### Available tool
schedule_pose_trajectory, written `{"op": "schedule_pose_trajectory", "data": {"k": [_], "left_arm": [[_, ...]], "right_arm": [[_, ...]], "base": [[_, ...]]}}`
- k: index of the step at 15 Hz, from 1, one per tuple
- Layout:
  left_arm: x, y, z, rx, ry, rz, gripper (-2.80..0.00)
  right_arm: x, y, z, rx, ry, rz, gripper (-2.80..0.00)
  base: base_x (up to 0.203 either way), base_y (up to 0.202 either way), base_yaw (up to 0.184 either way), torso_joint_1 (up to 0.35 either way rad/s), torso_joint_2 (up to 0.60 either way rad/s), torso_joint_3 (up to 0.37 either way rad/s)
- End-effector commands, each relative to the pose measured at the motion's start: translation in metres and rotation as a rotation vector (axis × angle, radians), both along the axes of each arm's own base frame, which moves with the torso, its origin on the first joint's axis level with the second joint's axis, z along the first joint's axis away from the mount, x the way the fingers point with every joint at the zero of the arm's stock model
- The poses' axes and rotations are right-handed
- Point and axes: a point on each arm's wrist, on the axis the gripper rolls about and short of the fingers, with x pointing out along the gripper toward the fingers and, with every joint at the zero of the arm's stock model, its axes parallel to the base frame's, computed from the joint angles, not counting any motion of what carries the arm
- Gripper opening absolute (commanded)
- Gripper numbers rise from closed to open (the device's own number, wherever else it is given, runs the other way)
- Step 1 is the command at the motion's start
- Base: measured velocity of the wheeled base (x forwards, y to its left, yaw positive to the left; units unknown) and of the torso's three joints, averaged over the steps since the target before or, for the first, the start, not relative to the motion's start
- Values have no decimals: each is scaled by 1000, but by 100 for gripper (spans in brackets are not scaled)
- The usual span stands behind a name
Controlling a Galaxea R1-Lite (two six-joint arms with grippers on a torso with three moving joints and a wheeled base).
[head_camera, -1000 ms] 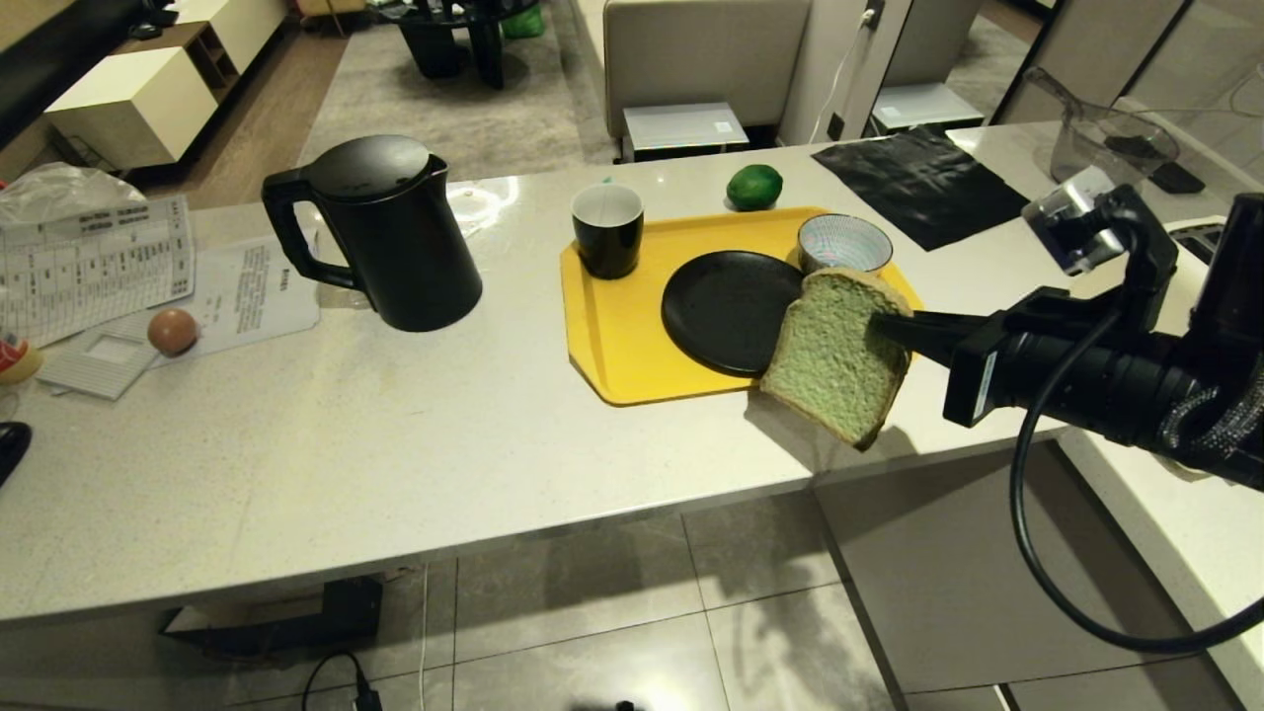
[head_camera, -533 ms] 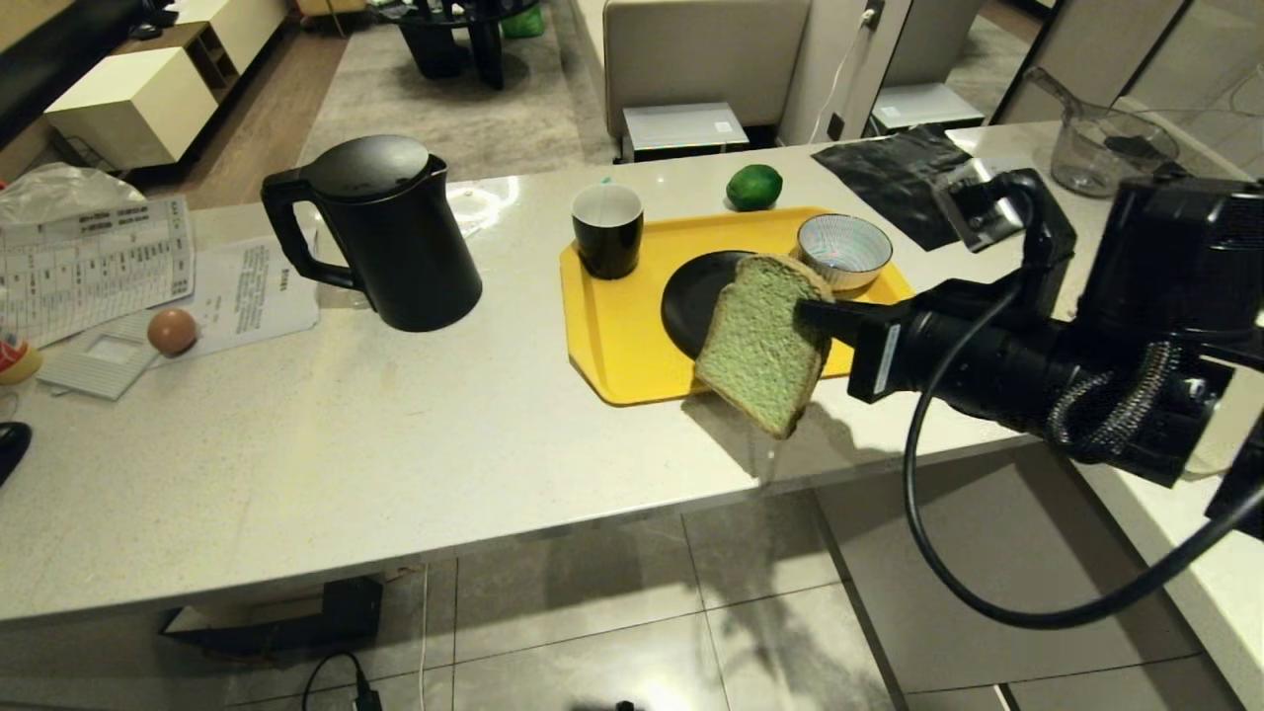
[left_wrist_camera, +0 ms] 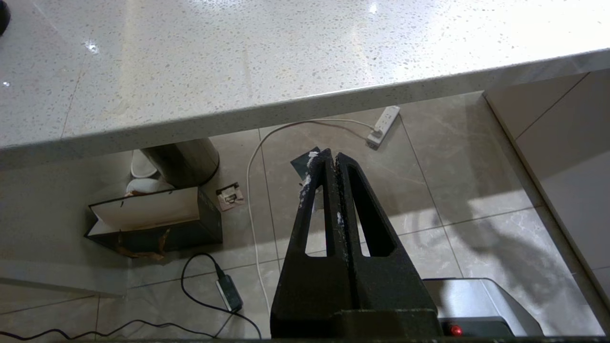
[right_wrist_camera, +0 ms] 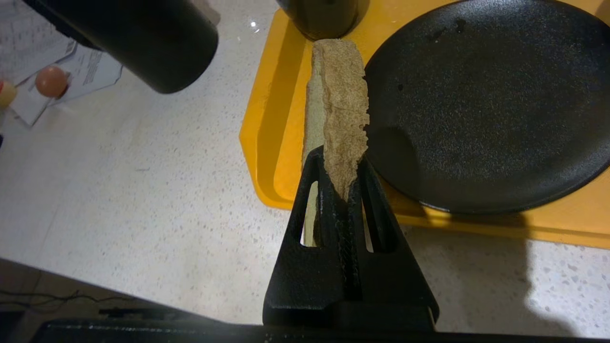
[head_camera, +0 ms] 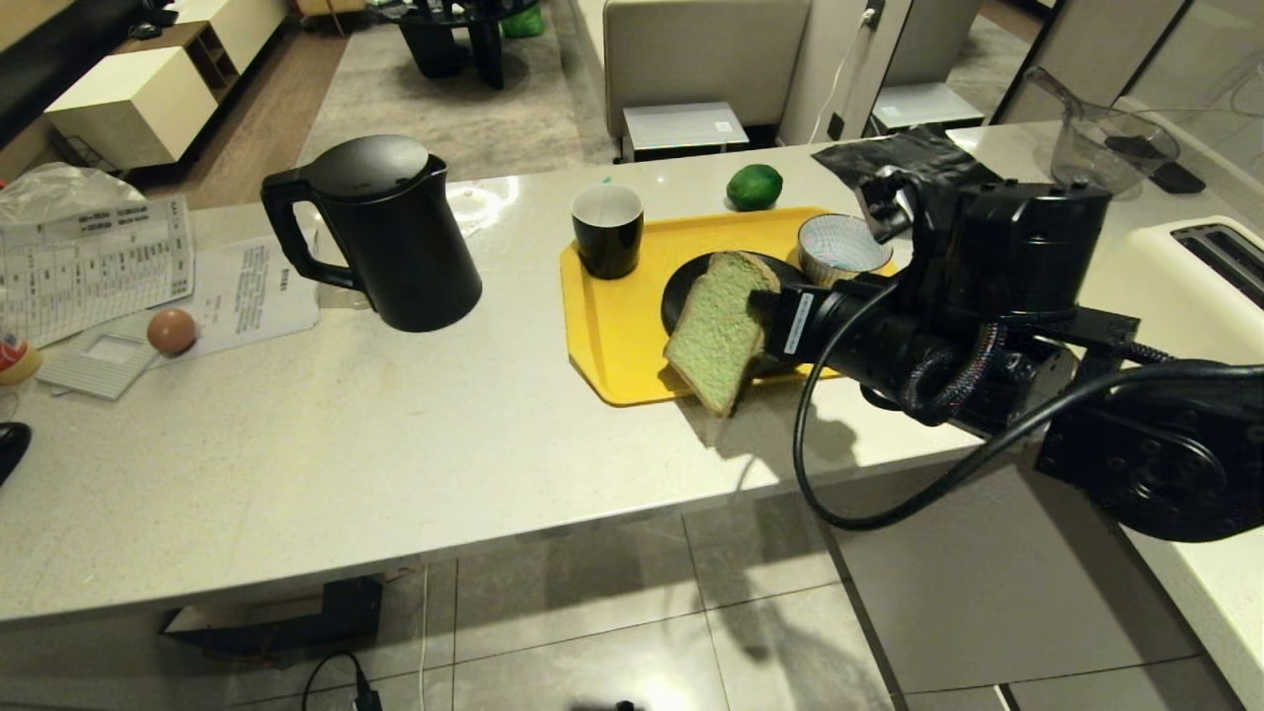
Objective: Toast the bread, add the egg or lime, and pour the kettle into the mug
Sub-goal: Put the baked bread on a plate
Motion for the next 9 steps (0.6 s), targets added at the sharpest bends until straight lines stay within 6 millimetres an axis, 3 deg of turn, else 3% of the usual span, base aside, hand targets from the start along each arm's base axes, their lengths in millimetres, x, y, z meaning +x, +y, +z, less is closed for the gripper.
{"op": "schedule_pose_trajectory", "data": {"k": [1,4,9], "left_arm": [[0,0,0,0,-1,1,-280],[0,0,0,0,-1,1,-280],[0,0,0,0,-1,1,-280]], "right_arm": [[15,9,-8,5,15,-15,-280],[24,9,-12,6,16,-35,-280],[46,-9,-4,27,-17,-105,-280]], "base": [[0,0,0,0,0,0],[0,0,0,0,0,0],[0,0,0,0,0,0]]}}
